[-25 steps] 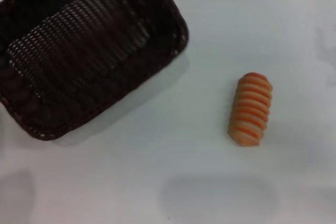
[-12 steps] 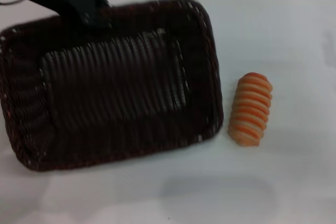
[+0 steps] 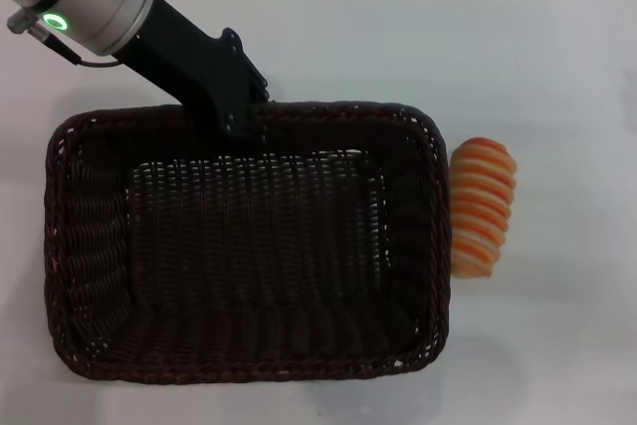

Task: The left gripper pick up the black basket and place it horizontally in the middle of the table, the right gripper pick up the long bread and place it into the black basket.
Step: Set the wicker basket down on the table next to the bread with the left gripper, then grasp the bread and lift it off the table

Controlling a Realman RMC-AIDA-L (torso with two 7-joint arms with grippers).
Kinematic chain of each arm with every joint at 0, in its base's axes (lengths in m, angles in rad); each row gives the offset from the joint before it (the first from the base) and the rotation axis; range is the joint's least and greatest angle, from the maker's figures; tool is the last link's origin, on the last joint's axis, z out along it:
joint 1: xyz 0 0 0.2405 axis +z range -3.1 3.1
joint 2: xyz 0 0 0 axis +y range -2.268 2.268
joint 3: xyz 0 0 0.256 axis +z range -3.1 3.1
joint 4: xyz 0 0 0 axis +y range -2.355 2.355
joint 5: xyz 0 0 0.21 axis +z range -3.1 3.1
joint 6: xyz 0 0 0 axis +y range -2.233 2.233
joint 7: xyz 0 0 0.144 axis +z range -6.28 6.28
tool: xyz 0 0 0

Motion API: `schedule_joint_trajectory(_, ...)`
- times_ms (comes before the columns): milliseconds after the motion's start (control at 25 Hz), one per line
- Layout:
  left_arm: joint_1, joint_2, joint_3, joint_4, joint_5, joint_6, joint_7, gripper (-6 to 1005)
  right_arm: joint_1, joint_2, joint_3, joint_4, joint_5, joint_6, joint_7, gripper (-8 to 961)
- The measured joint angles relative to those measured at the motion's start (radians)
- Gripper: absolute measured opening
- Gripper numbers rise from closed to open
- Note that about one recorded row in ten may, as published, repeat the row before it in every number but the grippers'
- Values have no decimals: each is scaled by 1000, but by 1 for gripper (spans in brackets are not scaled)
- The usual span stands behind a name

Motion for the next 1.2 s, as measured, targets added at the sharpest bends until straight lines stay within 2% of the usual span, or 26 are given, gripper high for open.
schedule_joint_trajectory(160, 11, -13, -10, 1, -6, 3, 21, 199, -9, 2, -2, 8, 0, -1, 0, 485)
schedule_joint_trajectory(240, 25, -30, -22, -1, -6, 26, 29, 198, -13, 2, -3, 16, 0, -2, 0, 484)
schedule_joint_trajectory(640, 28, -45, -57, 27, -9, 43, 74, 199, -20, 4, -12, 37, 0, -1, 0, 484)
schedule_joint_trajectory(960, 35, -49, -90, 24, -23, 69, 124, 371, -19, 7, -17, 51, -1, 5, -6, 484)
schedule_joint_trajectory(1080, 39, -51, -171, 17, -70, 103, 141, 436, -20, 9, -17, 52, -1, 7, -8, 485)
schedule_joint_trajectory(1120, 42, -50, -246, 16, -123, 129, 150, 541, -20, 9, -17, 52, -1, 7, -8, 485)
schedule_joint_trajectory(1160, 43, -48, -278, 18, -144, 139, 154, 646, -20, 9, -17, 52, -1, 7, -8, 485)
schedule_joint_trajectory(1200, 46, -46, -316, 21, -178, 152, 158, 663, -20, 9, -19, 52, -1, 7, -8, 485)
